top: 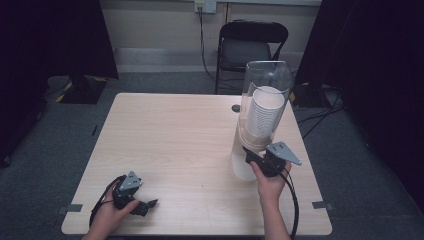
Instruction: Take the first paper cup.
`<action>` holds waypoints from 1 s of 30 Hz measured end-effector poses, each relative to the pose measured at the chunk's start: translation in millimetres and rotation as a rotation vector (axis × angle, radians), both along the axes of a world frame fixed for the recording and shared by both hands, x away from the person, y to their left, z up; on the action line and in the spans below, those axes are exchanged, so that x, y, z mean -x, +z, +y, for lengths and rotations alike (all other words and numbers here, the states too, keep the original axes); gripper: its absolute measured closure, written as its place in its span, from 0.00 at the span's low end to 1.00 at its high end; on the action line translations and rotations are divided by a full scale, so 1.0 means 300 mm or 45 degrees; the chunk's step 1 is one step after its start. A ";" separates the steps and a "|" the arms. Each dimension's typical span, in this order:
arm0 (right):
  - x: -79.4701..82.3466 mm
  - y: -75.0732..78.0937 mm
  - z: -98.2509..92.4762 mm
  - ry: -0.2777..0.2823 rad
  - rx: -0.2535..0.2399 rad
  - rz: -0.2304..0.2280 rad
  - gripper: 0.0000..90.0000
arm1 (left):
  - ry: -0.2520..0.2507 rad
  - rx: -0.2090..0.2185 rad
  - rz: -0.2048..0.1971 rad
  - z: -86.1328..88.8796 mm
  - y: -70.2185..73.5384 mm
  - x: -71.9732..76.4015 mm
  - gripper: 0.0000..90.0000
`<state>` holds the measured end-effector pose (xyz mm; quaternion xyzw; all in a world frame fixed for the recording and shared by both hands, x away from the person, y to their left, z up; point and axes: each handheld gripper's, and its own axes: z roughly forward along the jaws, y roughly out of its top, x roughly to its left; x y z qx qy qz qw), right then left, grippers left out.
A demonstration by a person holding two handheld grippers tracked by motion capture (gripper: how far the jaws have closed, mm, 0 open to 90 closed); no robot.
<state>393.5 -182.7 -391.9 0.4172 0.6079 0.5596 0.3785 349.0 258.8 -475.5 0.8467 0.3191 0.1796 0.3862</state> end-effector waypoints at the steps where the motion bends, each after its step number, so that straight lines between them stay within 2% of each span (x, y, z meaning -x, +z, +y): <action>1: 0.001 0.002 0.000 -0.005 0.005 0.011 0.36 | 0.000 0.000 0.000 0.000 0.000 0.000 0.00; 5: 0.001 0.000 0.000 -0.004 0.026 -0.003 0.37 | 0.001 0.002 0.000 0.000 0.000 0.000 0.00; 13: 0.005 0.001 0.001 -0.006 0.052 0.013 0.38 | 0.001 0.001 -0.001 0.000 0.000 0.000 0.00; 20: 0.005 -0.008 0.003 -0.008 0.051 0.002 0.38 | 0.000 0.000 0.000 0.000 0.000 0.000 0.00; 21: 0.007 -0.008 0.002 -0.013 0.065 0.008 0.38 | 0.000 0.000 0.000 0.000 0.000 0.000 0.00; 23: 0.006 -0.012 0.003 -0.012 0.053 0.010 0.39 | 0.000 -0.001 0.000 0.000 0.000 0.000 0.00; 25: 0.006 -0.017 0.006 -0.018 0.080 0.028 0.40 | 0.001 0.001 0.000 0.000 0.000 0.000 0.00; 27: 0.001 -0.041 0.002 -0.014 0.082 0.062 0.42 | 0.000 0.000 0.000 0.000 0.000 0.000 0.00; 28: 0.000 -0.054 0.000 -0.009 0.065 0.060 0.43 | 0.000 -0.001 0.000 0.000 0.000 0.000 0.00; 29: 0.000 -0.064 -0.006 0.030 0.021 0.120 0.99 | 0.001 0.001 0.000 0.000 0.000 0.000 0.00; 30: 0.000 -0.102 -0.008 0.069 0.114 0.194 1.00 | 0.001 0.001 0.000 0.000 0.000 0.000 0.00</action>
